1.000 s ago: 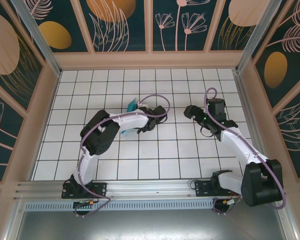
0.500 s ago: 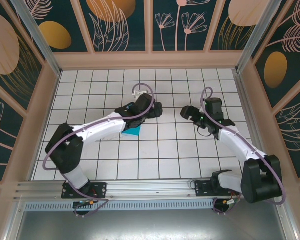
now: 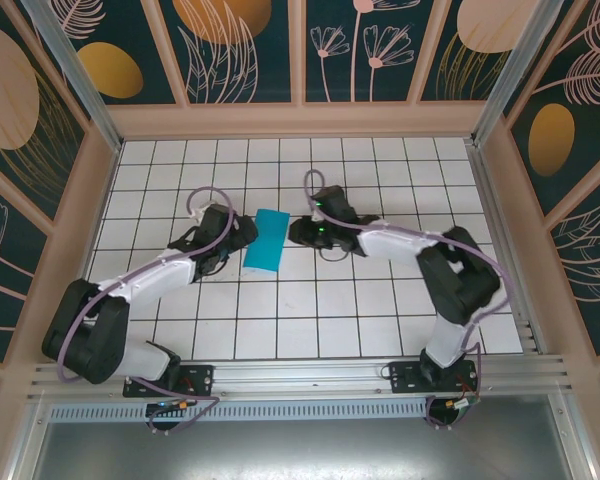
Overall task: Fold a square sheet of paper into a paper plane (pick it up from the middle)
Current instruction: Turn over the paper at the center of the table.
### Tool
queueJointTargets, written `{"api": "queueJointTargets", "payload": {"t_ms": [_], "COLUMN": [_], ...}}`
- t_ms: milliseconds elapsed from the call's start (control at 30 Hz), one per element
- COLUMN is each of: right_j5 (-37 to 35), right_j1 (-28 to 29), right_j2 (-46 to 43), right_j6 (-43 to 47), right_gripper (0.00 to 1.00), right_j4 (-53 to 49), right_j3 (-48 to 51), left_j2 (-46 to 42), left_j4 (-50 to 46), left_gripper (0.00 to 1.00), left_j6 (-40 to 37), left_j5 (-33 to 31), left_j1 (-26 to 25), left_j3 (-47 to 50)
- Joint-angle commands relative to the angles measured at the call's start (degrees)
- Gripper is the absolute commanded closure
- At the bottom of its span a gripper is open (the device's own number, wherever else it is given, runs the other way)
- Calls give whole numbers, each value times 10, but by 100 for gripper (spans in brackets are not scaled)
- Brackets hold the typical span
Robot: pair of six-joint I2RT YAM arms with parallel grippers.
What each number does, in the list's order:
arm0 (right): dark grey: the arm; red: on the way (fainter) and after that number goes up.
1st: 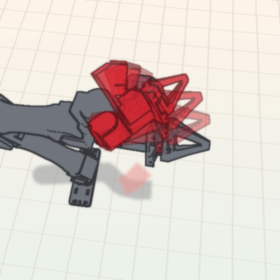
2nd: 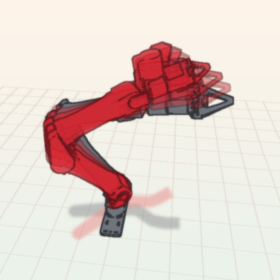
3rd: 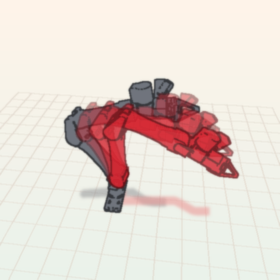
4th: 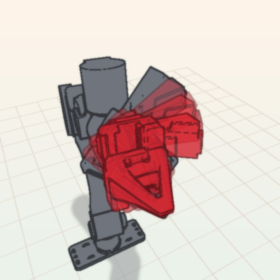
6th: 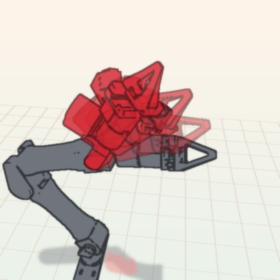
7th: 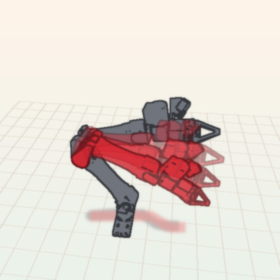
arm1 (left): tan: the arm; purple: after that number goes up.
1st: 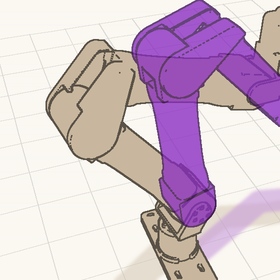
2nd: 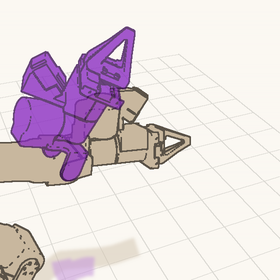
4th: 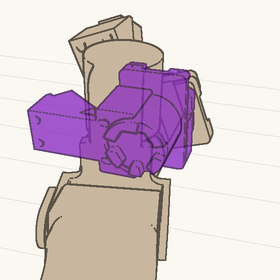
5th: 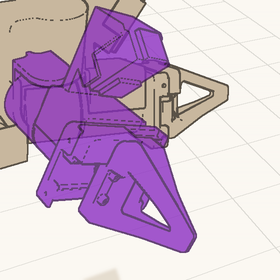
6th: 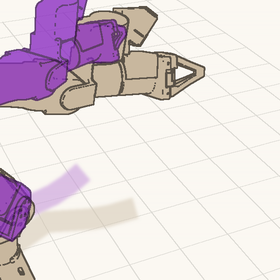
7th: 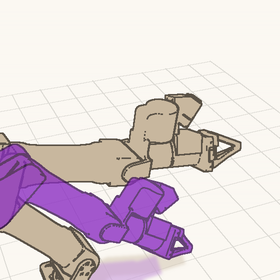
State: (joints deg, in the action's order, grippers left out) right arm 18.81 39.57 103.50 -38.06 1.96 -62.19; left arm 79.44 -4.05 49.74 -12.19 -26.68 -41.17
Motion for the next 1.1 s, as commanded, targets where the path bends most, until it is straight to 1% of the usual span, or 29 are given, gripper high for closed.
{"api": "queueJointTargets", "payload": {"t_ms": [0, 67, 300, 400, 500, 600, 700, 800, 900, 967, 1067], "right_j5": [16, 35, 77, 81, 79, 73, 71, 91, 80, 97, 132], "right_j1": [28, 40, 75, 84, 88, 87, 83, 75, 59, 43, 27], "right_j2": [78, 118, 214, 244, 256, 247, 220, 185, 158, 139, 96], "right_j6": [-3, 3, 11, 19, 33, 56, 93, 172, 243, 249, 217], "right_gripper": [77, 79, 80, 81, 82, 83, 83, 84, 84, 84, 82], "right_j4": [-1, -12, -32, -48, -66, -79, -84, -89, -123, -117, -79], "right_j3": [-79, -120, -218, -240, -242, -215, -156, -85, -35, -7, 12], "left_j2": [-40, -59, -117, -129, -132, -133, -133, -133, -133, -132, -134], "left_j4": [6, 2, -19, -25, -28, -26, -19, -11, 7, 25, 56], "left_gripper": [2, 2, 2, 1, 1, 2, 1, 1, 2, 1, 3], "left_j6": [18, 22, 43, 42, 40, 37, 26, 13, -1, -6, -7], "left_j5": [3, 0, -8, -7, -1, 13, 35, 59, 97, 126, 166], "left_j1": [21, 31, 59, 63, 65, 65, 64, 65, 65, 64, 64], "left_j3": [31, 49, 93, 98, 99, 100, 98, 98, 101, 106, 116]}}
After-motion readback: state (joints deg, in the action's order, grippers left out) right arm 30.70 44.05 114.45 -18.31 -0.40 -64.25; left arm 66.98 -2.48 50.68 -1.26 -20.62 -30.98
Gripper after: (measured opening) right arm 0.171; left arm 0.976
